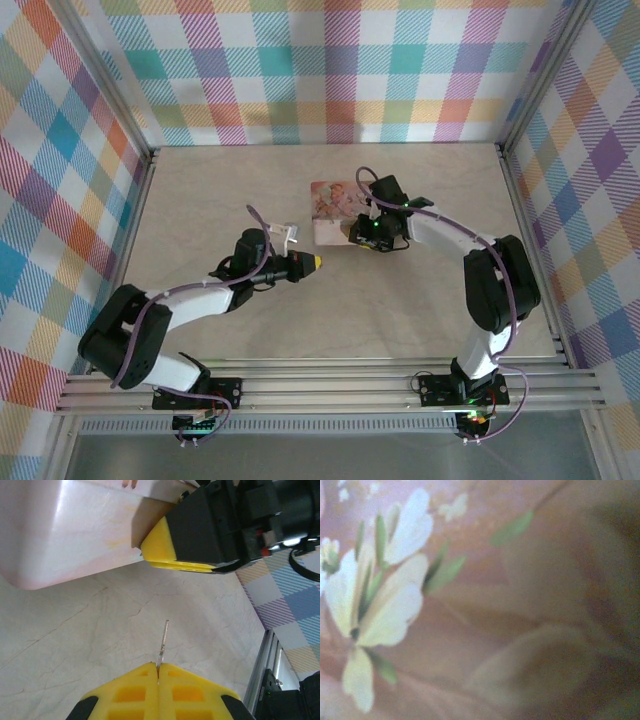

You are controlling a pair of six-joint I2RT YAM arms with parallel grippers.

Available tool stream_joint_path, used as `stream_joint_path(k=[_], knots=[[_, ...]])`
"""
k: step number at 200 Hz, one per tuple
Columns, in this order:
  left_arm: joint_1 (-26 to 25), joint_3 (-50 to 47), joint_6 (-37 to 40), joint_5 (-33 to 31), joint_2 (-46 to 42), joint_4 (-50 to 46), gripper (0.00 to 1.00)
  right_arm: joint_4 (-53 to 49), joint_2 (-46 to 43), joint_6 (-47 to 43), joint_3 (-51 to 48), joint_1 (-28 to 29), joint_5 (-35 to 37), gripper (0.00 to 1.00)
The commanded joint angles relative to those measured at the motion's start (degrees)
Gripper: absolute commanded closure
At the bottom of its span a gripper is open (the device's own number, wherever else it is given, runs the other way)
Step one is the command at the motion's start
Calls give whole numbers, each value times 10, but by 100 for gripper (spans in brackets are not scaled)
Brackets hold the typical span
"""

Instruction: Unlock the padlock with the key

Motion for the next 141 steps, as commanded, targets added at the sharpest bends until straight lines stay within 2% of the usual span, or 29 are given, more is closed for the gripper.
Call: stream_joint_path(k=[1,41,85,112,141], knots=[[-11,8,-10,10,34,82,100,-1,-30,27,19,-8,-68,100],[-17,13,-8,13,62,127,100,-3,-30,42,36,-22,-131,100],[-19,27,5,17,83,162,100,-55,-12,42,88,-41,-204,100],[-27,22,26,1,99,229,100,-81,-2,37,115,-49,-229,100],[-32,43,56,2,108,227,100,-93,5,31,127,-54,-238,100]])
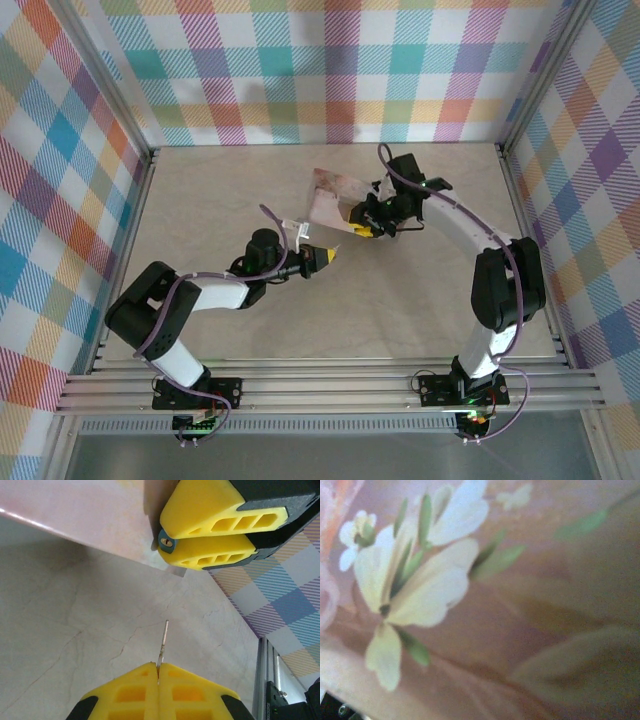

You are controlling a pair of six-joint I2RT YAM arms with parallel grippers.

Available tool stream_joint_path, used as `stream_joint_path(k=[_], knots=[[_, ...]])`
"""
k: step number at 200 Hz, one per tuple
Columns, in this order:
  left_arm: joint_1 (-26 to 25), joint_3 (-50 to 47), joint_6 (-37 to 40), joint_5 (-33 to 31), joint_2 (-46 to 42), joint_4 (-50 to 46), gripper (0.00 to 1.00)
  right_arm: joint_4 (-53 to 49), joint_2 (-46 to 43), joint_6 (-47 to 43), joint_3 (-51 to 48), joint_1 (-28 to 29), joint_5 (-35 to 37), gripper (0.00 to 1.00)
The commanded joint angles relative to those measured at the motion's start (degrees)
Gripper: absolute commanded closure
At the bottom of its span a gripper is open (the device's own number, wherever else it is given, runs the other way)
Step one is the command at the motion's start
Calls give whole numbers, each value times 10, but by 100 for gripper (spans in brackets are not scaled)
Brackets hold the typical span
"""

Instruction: Unlock the padlock with the key

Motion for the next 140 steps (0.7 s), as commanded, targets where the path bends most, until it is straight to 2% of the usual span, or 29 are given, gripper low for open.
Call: stream_joint_path(k=[1,140], knots=[[-9,25,39,-3,11,51,100,-3,6,-13,33,-5,-50,100],[-7,66,15,-16,93,133,100,-11,19,-8,37,-6,-65,100]])
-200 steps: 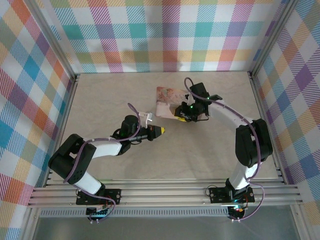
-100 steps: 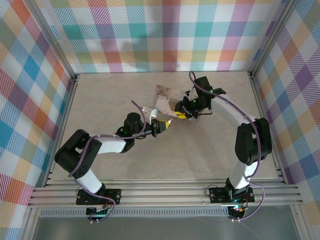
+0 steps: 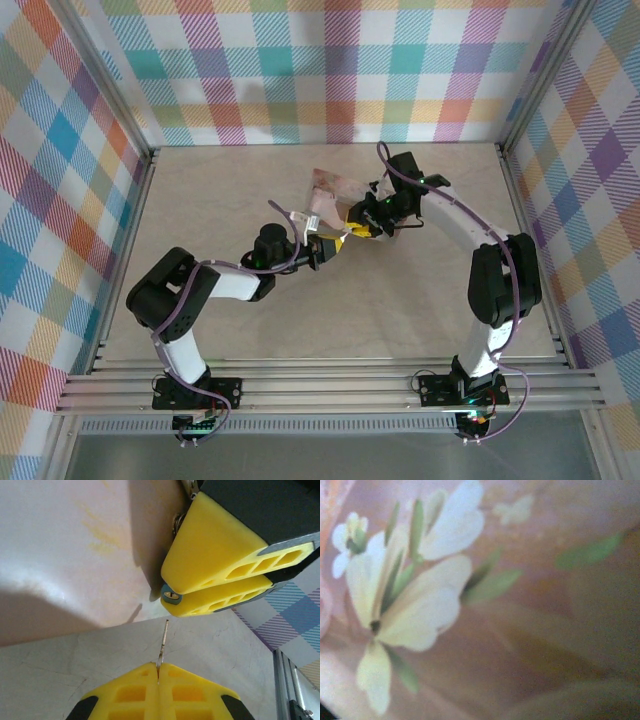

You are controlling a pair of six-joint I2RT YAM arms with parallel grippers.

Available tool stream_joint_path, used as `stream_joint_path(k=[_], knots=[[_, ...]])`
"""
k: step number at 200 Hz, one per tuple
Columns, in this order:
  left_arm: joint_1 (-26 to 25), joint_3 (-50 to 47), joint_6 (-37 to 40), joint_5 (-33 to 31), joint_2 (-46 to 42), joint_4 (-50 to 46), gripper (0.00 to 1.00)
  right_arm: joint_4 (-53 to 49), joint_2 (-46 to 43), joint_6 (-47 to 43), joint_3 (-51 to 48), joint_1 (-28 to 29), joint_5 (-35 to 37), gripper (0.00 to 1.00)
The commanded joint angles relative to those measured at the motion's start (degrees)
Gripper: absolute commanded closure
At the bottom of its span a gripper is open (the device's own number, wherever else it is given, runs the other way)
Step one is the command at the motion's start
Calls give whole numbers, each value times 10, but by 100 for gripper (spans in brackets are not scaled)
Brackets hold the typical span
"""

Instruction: Unlock the padlock with the key

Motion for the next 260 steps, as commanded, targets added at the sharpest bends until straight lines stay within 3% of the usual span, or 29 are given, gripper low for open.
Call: stream_joint_path(k=[1,260], knots=[[-4,18,-7,-2,9,51,100,6,-1,-7,19,-3,-32,100],[-7,28,-3,-3,0,42,100,-2,6,5,26,-3,-35,100]])
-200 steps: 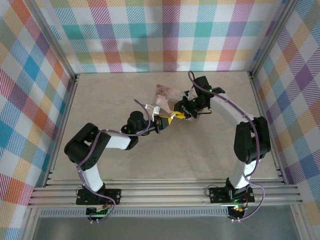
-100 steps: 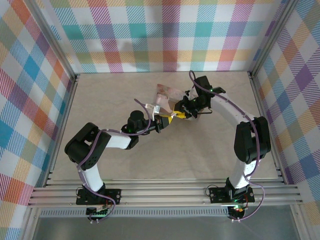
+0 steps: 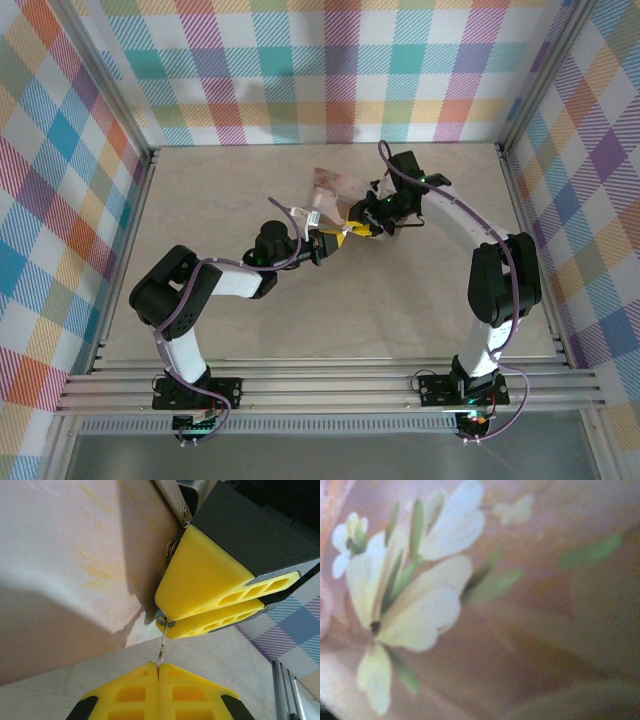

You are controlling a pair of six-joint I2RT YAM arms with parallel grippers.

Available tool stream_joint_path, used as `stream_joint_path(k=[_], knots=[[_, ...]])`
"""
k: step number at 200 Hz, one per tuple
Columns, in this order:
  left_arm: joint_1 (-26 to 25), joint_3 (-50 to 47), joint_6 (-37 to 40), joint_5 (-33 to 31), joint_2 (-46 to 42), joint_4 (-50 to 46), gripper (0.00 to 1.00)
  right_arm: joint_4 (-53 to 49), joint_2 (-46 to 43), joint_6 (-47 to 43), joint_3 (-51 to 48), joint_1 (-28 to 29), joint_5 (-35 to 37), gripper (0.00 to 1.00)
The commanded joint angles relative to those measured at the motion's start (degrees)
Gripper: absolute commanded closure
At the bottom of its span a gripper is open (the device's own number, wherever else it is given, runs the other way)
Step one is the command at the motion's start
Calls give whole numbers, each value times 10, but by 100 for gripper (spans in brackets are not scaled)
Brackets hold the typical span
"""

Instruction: Unlock the padlock with the key

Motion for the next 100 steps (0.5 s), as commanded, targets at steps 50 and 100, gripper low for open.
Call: stream_joint_path(k=[50,100], knots=[[-7,13,6,6,-11,25,100,-6,5,0,24,0,-34,100],[-7,11,5,5,-17,26,100,-12,9,0,33,0,-38,100]])
